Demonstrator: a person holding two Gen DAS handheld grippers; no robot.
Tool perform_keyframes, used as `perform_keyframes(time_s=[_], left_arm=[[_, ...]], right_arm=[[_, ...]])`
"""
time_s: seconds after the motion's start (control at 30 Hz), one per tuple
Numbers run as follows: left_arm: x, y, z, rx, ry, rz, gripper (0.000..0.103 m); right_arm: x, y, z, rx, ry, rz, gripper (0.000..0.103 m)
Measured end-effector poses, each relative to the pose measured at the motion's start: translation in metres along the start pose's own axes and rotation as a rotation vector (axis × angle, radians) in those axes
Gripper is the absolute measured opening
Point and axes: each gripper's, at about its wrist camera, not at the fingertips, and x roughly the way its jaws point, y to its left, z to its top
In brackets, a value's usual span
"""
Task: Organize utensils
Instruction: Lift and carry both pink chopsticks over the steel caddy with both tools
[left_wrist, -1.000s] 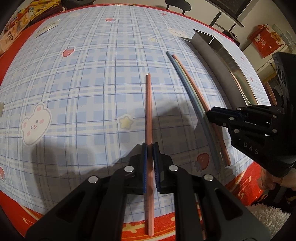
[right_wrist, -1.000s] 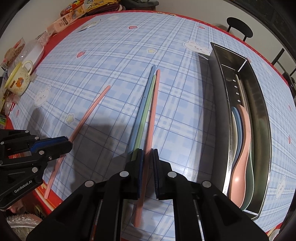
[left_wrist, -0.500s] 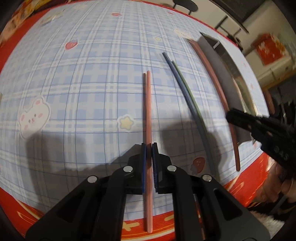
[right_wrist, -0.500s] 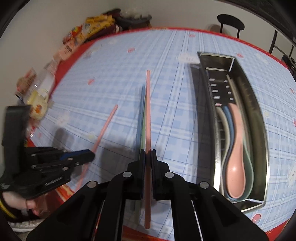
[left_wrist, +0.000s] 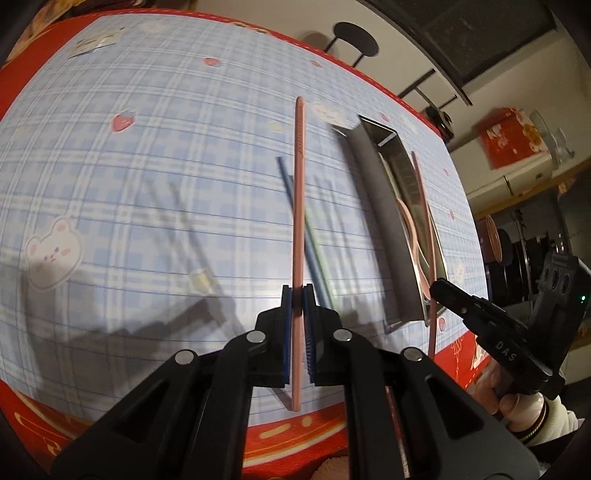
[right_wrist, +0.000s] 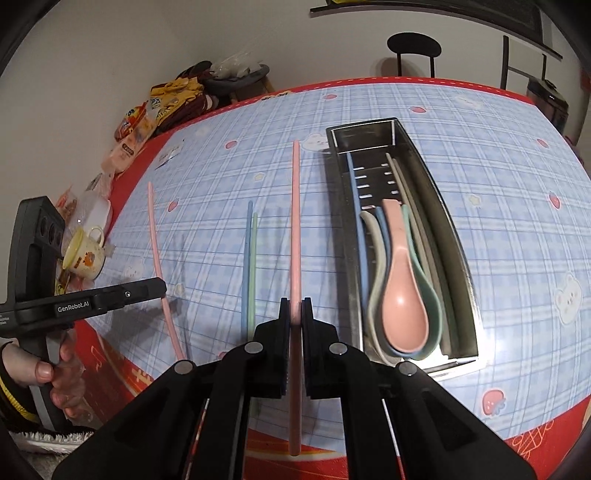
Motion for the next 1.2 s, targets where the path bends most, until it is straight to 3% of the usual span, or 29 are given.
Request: perform_keyframes(time_s=[0.23,0.7,1.2], left_arm=[[-0.001,-0.010,0.000,0.018,0.004,-0.029,0.010],[-0.029,-0.050,0.022,0.053,0.024,-0.201,0.010],[0.027,-0.121,0.062,0.073,0.079,-0.258,0.010]], right_arm=[[-0.009,-0.010,-0.002,0.013,-0.019,-0.001,0.006],[-0.028,-0.029,0.005,0.044,-0.061,-0.006,0.006],[-0.044,-0.076,0.034,0.065,-0.114,-0.058,0.006]])
